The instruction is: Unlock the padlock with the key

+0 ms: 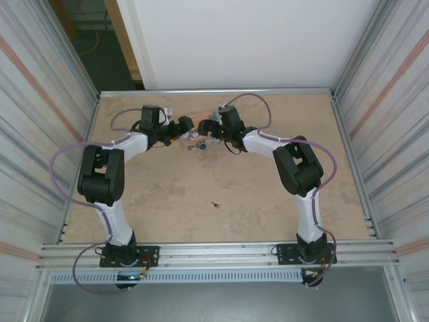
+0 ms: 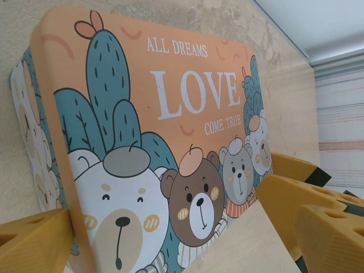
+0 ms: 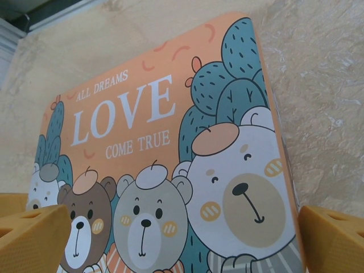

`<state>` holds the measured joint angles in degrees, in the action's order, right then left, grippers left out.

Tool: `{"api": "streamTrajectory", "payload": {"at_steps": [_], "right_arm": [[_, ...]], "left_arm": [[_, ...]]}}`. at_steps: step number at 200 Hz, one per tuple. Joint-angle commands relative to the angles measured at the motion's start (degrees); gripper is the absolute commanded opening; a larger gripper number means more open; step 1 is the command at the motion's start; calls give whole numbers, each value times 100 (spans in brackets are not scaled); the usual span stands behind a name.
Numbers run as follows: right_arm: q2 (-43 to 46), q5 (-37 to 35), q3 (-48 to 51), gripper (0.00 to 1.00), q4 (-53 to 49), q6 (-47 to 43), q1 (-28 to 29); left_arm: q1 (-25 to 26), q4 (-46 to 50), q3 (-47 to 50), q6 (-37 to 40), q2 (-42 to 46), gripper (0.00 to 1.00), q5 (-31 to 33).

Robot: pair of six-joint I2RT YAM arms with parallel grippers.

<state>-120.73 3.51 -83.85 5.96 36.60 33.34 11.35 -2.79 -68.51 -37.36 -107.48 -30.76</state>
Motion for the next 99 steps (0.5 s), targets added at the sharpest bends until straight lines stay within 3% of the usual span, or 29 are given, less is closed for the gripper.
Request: {"api": "streamTrajectory", "payload": {"at_steps": [1, 99], "right_arm": [[269, 386, 220, 99, 112, -162, 153], [2210, -446, 2490, 88, -11, -94, 460]], "left_arm": [[224, 85, -198, 107, -72, 99, -272], [1081, 285, -229, 142, 10, 99, -315]]}}
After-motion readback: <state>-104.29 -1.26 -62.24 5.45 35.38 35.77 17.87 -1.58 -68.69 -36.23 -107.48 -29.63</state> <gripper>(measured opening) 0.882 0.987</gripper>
